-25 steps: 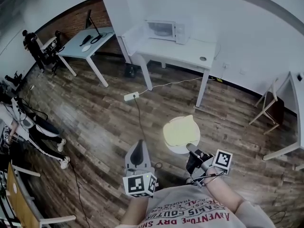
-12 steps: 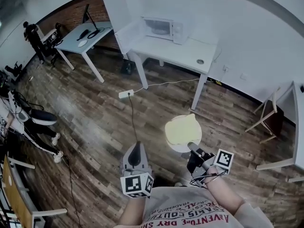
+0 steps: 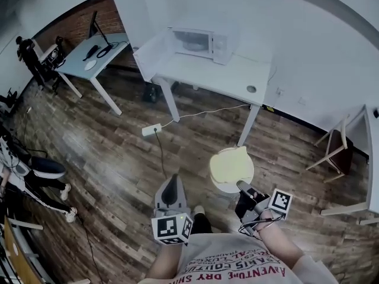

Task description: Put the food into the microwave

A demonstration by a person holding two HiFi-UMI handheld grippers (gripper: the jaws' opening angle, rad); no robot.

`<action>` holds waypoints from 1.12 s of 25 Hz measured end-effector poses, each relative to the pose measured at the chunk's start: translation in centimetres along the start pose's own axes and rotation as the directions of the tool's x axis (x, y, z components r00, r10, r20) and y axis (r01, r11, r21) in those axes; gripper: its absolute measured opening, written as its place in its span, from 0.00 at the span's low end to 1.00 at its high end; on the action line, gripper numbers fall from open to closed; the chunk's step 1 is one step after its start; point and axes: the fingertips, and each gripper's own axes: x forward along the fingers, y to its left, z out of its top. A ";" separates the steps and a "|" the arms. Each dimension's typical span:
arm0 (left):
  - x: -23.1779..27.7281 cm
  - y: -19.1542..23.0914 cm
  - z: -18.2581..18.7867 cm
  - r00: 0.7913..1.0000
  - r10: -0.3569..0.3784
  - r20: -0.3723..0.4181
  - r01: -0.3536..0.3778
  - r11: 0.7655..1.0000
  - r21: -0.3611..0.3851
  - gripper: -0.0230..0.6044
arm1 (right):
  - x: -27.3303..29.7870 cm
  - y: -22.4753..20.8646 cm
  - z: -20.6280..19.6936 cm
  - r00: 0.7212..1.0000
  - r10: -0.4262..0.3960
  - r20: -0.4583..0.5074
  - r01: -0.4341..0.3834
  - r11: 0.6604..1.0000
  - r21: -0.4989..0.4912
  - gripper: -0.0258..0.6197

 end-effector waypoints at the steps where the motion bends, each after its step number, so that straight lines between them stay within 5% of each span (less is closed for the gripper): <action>1: 1.5 0.7 0.6 1.000 -0.017 0.000 0.017 1.000 0.000 0.05 | 1.4 0.5 0.5 1.000 0.000 0.012 0.000 1.000 0.005 0.07; 11: 12.1 8.7 3.8 0.994 -0.112 0.012 0.112 0.993 0.021 0.05 | 13.8 3.7 4.0 0.993 -0.006 0.122 0.010 0.999 -0.034 0.07; 20: 19.1 13.3 1.7 0.997 -0.045 -0.057 0.043 0.998 -0.038 0.05 | 22.3 3.7 7.8 0.998 -0.034 0.051 0.034 0.999 -0.013 0.07; 28: 28.7 15.3 2.9 0.998 0.052 -0.043 -0.053 0.998 -0.025 0.05 | 31.2 4.9 15.8 0.999 -0.026 -0.026 0.026 1.000 -0.005 0.07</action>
